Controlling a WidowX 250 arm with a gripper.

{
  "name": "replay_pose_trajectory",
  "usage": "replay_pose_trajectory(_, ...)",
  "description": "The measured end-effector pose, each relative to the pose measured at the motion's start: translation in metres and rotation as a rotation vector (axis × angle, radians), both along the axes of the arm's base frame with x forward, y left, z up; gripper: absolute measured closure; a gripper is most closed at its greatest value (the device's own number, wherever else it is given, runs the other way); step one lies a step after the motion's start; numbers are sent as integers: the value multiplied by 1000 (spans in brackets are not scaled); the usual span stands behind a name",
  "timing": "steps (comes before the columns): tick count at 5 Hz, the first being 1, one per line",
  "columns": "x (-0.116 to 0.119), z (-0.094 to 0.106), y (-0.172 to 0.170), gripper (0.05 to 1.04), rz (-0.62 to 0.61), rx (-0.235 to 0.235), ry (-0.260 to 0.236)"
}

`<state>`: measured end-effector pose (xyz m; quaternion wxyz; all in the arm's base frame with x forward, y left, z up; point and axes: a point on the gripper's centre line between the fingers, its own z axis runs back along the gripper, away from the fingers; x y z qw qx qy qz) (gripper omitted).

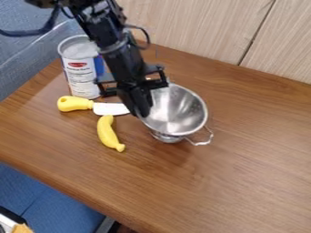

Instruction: Move the silver bowl to the top right of the table

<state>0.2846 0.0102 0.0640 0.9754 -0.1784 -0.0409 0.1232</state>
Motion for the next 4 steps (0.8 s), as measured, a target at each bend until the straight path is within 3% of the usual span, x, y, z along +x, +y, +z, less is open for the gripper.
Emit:
replay_pose_trajectory(2,37,33,9,999,0,-122,-55)
replay_pose_trajectory(3,66,41,8,999,27,-174,-79)
replay_pose_trajectory(4,89,39,-4,999,28,-194,-81)
